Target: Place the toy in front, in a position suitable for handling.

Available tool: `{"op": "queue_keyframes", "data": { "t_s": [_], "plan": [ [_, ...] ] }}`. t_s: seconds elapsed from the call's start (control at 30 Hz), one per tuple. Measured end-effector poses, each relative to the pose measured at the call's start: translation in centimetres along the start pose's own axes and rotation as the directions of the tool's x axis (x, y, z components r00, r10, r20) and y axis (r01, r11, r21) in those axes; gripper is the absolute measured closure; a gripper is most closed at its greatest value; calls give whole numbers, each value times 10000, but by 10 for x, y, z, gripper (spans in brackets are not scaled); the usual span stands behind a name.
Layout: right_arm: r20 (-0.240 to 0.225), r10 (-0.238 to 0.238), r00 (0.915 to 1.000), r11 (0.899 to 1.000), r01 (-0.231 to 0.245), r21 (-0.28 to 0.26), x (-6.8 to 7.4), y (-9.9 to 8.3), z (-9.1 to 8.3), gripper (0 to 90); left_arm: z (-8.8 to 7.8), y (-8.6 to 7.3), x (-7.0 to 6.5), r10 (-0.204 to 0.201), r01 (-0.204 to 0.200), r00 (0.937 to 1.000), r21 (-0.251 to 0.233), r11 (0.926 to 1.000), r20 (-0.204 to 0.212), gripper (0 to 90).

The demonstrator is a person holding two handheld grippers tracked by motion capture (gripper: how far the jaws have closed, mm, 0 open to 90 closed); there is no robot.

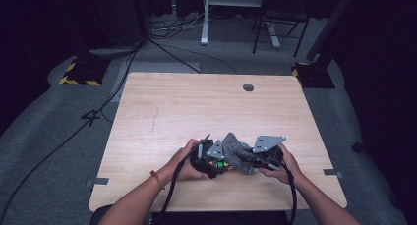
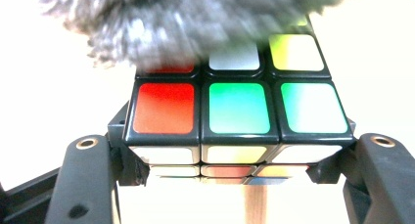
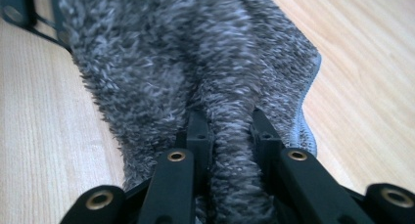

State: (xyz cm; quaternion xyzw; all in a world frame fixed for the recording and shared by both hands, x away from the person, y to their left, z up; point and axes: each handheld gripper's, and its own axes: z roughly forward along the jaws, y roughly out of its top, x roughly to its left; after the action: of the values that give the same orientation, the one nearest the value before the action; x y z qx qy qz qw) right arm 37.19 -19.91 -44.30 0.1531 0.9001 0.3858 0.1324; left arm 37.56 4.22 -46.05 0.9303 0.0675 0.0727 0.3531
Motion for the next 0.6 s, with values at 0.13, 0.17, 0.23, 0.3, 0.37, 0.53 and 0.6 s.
{"op": "queue_keyframes", "data": {
  "t_s": [0.13, 0.17, 0.23, 0.3, 0.37, 0.53, 0.6],
  "plan": [
    [-96, 63, 9999, 9995, -60, 307, 2, -9, 6, 763, -6, 0, -1, 42, -43, 10000, -137, 9999, -35, 338],
    [-179, 148, 9997, 9996, -143, 250, 2, -10, 6, 763, -7, 1, -2, 203, -204, 9997, -40, 9998, -155, 338],
    [-265, 204, 9994, 9995, -198, 234, 2, -11, 5, 763, -10, 1, -2, 98, -100, 9999, -176, 9998, -119, 338],
    [-392, 158, 9991, 9997, -150, 204, 6, -11, 5, 764, -12, 1, -2, 120, -124, 9998, -234, 9996, -150, 338],
    [-519, 46, 9986, 9999, -41, 97, 9, -11, 3, 765, -11, 0, -2, -24, 20, 9998, -228, 9997, -180, 338],
    [-347, -224, 9991, 9988, 209, -432, 15, -4, -8, 765, -10, 0, -1, -95, 89, 9994, -169, 9998, -333, 338],
    [-238, -372, 9990, 9967, 354, -724, 17, 2, -14, 764, -7, 1, -2, -72, 70, 9994, -37, 10000, -343, 338]
  ]
}}
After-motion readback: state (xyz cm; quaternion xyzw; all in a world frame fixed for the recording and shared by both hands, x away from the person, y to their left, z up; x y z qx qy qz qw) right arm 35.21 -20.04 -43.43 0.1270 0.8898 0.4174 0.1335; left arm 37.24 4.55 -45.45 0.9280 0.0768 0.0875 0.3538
